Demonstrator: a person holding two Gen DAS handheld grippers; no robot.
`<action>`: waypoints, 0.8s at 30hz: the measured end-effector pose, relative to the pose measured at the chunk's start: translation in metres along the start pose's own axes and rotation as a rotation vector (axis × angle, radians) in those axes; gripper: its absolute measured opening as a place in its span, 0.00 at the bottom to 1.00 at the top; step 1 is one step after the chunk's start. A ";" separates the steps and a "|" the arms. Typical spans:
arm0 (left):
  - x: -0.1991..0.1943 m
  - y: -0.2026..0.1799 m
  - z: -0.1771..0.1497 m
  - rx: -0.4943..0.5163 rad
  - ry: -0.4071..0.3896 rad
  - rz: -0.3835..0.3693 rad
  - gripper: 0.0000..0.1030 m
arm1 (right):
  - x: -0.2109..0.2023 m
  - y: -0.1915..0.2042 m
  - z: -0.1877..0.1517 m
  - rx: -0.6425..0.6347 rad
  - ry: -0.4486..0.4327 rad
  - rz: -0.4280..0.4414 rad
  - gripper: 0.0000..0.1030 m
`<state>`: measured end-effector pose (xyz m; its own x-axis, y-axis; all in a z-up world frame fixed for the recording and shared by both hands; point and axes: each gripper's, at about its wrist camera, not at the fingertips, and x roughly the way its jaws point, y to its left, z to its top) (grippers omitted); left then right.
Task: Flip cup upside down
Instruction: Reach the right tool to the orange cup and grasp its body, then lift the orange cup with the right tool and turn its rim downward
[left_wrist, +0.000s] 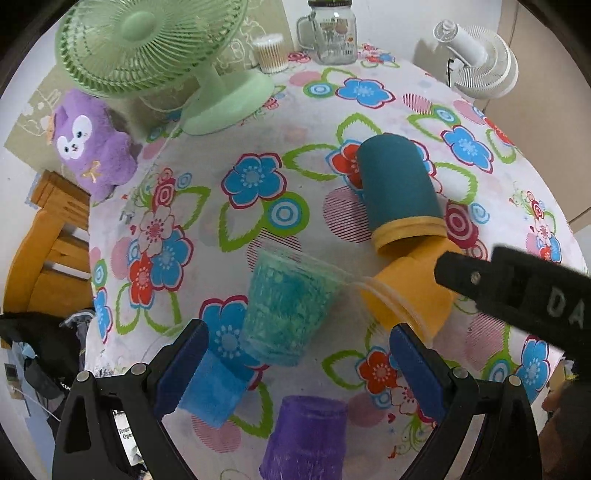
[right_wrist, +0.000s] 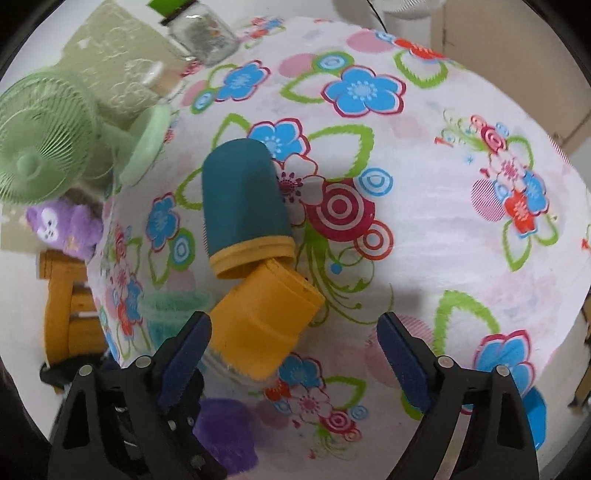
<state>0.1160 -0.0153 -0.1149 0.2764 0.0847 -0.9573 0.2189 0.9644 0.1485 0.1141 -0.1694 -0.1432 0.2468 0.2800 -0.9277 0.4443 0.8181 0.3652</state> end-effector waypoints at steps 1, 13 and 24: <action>0.002 0.000 0.001 0.000 0.005 -0.005 0.97 | 0.003 0.000 0.001 0.016 0.005 -0.001 0.87; 0.021 -0.002 0.006 0.010 0.058 -0.063 0.96 | 0.047 0.006 0.009 0.075 0.121 -0.021 0.70; 0.020 0.001 -0.003 -0.023 0.091 -0.077 0.96 | 0.043 0.003 0.008 -0.013 0.129 -0.006 0.61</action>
<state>0.1189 -0.0115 -0.1349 0.1733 0.0310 -0.9844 0.2143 0.9744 0.0685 0.1328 -0.1593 -0.1813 0.1309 0.3370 -0.9324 0.4337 0.8262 0.3595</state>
